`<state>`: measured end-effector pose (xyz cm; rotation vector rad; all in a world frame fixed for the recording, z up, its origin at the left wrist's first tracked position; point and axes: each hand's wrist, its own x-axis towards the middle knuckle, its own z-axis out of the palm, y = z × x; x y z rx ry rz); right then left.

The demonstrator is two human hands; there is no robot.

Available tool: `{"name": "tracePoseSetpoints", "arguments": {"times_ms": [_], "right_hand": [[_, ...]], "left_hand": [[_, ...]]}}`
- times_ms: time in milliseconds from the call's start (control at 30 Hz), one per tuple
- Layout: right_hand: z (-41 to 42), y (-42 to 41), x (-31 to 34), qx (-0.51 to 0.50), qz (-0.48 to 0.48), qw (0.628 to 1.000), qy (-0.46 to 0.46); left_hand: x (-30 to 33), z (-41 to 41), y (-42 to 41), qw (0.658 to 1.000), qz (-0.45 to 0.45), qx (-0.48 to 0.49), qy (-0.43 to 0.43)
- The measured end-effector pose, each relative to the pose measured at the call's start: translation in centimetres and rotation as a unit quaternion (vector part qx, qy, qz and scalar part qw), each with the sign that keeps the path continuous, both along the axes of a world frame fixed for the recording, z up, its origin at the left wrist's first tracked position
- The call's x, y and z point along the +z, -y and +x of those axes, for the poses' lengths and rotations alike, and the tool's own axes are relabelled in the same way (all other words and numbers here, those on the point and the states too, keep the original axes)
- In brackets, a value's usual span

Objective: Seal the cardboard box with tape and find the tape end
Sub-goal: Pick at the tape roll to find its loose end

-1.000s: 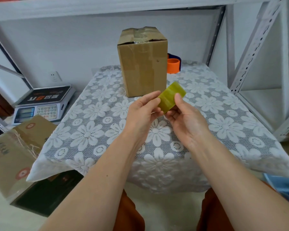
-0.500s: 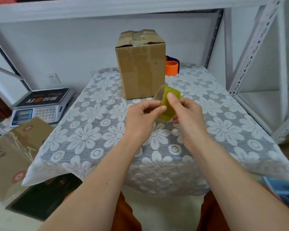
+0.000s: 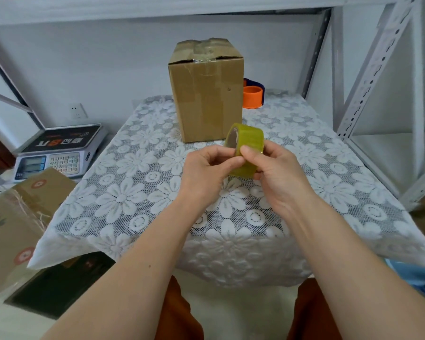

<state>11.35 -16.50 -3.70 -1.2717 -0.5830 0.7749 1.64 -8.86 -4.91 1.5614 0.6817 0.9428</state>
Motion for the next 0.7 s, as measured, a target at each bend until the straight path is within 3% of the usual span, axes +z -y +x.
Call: {"name": "tracePoseSetpoints", "arguments": {"times_ms": [333, 700], "right_hand": [[-0.9, 0.3, 0.5, -0.05, -0.003, 0.999, 0.018], [0.1, 0.2, 0.3, 0.029, 0.014, 0.999, 0.032]], "left_hand": [[-0.1, -0.1, 0.1, 0.999, 0.021, -0.013, -0.025], [0.1, -0.4, -0.1, 1.0, -0.002, -0.005, -0.006]]}}
